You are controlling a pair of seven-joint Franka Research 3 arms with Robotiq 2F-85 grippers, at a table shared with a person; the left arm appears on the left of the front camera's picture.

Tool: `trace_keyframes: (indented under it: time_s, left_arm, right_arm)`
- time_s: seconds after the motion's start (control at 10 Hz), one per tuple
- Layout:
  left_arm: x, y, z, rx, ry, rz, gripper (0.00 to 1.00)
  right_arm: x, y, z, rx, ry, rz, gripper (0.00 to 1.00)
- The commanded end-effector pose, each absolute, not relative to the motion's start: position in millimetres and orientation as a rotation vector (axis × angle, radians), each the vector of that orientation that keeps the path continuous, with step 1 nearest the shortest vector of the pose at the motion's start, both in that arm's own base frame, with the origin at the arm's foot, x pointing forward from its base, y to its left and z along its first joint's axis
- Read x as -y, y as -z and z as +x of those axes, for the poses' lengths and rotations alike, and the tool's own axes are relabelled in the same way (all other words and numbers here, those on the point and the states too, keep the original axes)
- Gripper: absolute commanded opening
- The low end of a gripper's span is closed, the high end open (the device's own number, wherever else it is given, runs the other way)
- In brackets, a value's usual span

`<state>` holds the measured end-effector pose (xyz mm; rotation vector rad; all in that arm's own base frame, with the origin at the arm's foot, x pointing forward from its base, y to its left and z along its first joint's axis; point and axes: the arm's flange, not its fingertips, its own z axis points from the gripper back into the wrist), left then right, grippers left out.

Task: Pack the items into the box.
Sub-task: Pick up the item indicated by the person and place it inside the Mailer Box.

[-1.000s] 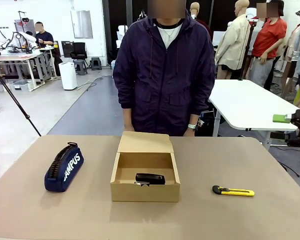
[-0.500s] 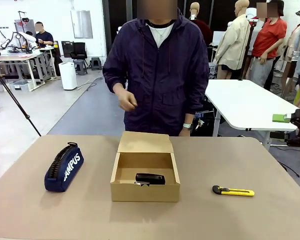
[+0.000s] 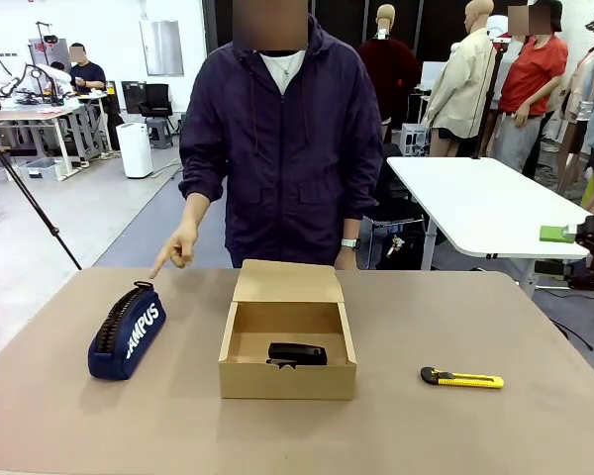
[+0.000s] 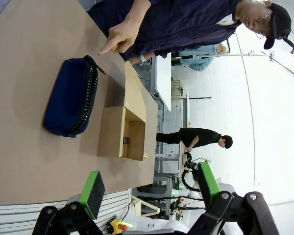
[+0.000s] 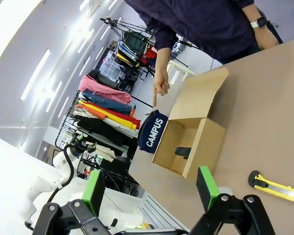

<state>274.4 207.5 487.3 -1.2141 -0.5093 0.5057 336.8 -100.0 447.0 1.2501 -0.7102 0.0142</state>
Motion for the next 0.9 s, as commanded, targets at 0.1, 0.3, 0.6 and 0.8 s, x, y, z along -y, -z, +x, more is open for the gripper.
trace_keyframes:
  time_s: [0.1, 0.3, 0.6, 0.8]
  left_arm:
    - [-207.1, -488.1, 274.8, 0.529, -0.491, -1.231, 1.00]
    - [-207.1, -488.1, 274.8, 0.529, -0.491, -1.231, 1.00]
    - [-191.1, -504.5, 283.3, 0.451, -0.492, -1.200, 1.00]
    - [-113.4, -550.8, 333.8, 0.336, -0.449, -0.838, 1.00]
  right_arm:
    - [98.5, -451.8, 338.6, 0.714, 0.011, 1.275, 1.00]
    - [98.5, -451.8, 338.6, 0.714, 0.011, 1.275, 1.00]
    - [98.5, -451.8, 338.6, 0.714, 0.011, 1.275, 1.00]
    - [98.5, -451.8, 338.6, 0.714, 0.011, 1.275, 1.00]
